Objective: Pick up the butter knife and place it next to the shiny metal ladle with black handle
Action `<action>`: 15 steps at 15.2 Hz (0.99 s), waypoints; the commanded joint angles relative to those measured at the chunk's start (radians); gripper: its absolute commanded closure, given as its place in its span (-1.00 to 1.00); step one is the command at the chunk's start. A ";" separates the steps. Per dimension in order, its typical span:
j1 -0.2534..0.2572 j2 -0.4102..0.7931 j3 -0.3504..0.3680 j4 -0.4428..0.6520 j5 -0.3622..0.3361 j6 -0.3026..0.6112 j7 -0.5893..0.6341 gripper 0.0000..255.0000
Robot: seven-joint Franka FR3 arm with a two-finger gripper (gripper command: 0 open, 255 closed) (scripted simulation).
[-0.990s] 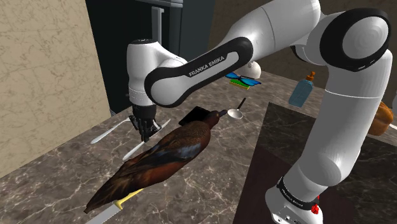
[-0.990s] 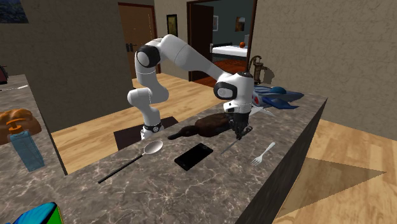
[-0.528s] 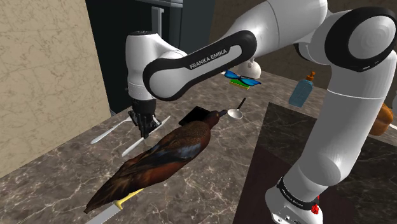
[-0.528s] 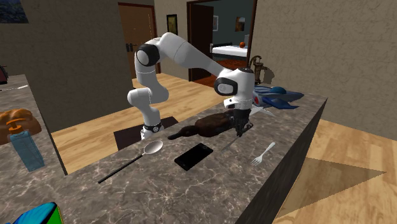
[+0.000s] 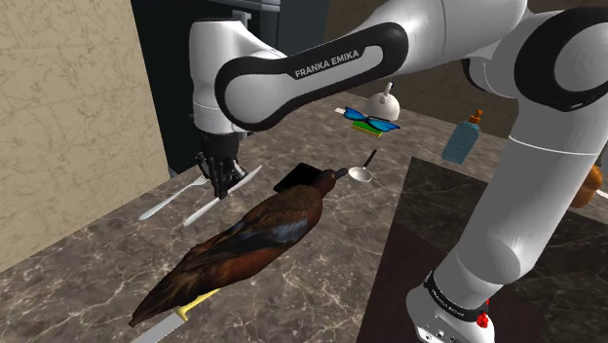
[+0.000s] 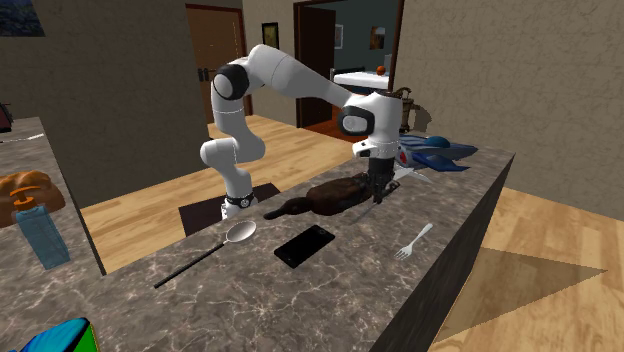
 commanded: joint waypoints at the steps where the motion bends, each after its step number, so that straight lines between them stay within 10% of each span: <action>1: -0.003 -0.010 0.003 0.019 0.009 -0.026 -0.005 1.00; 10: -0.010 -0.043 0.011 0.105 0.038 -0.135 -0.021 1.00; 15: -0.116 -0.207 -0.027 -0.043 0.166 -0.108 -0.201 1.00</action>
